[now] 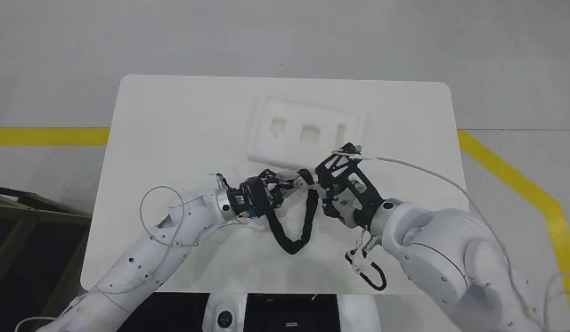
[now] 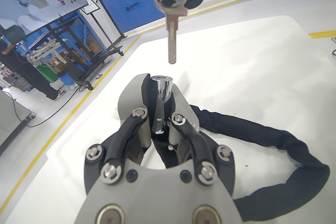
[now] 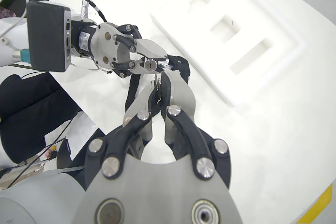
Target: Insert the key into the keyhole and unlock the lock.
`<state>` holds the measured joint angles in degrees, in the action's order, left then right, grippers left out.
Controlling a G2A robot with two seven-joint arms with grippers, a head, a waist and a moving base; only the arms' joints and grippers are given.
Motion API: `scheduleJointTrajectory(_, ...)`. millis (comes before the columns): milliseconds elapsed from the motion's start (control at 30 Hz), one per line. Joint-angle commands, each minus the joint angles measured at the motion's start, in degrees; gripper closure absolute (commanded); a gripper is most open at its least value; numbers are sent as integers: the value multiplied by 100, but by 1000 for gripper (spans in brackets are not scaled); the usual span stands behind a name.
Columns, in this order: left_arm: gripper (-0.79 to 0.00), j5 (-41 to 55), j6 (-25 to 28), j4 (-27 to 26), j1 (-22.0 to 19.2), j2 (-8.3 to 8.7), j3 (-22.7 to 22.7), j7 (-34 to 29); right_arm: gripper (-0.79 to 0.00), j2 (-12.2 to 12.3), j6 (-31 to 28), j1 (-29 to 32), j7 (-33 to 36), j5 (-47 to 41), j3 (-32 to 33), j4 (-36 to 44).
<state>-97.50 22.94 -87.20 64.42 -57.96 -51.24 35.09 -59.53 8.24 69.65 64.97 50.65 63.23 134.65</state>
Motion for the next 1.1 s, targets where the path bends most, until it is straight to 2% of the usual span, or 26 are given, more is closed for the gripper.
scheduleJointTrajectory(0, 0, 43, 15, -8, 24, 3, -57, -38, 0, 15, -154, 83, -43, -167, 154, 0)
scheduleJointTrajectory(167, 0, 92, 92, -73, 62, -12, -95, -109, 0, 49, -620, 259, -248, -397, 416, 0)
scheduleJointTrajectory(300, 0, 143, 141, -110, 20, -47, -64, -217, 0, 54, -769, 354, -317, -442, 395, 0)
scheduleJointTrajectory(733, 0, 344, 225, 142, -307, -243, 182, -482, 0, 55, -680, 498, -576, -292, 541, 0)
scheduleJointTrajectory(1067, 0, 339, 186, 224, -333, -279, 187, -427, 0, 29, -582, 372, -554, -311, 484, -157)
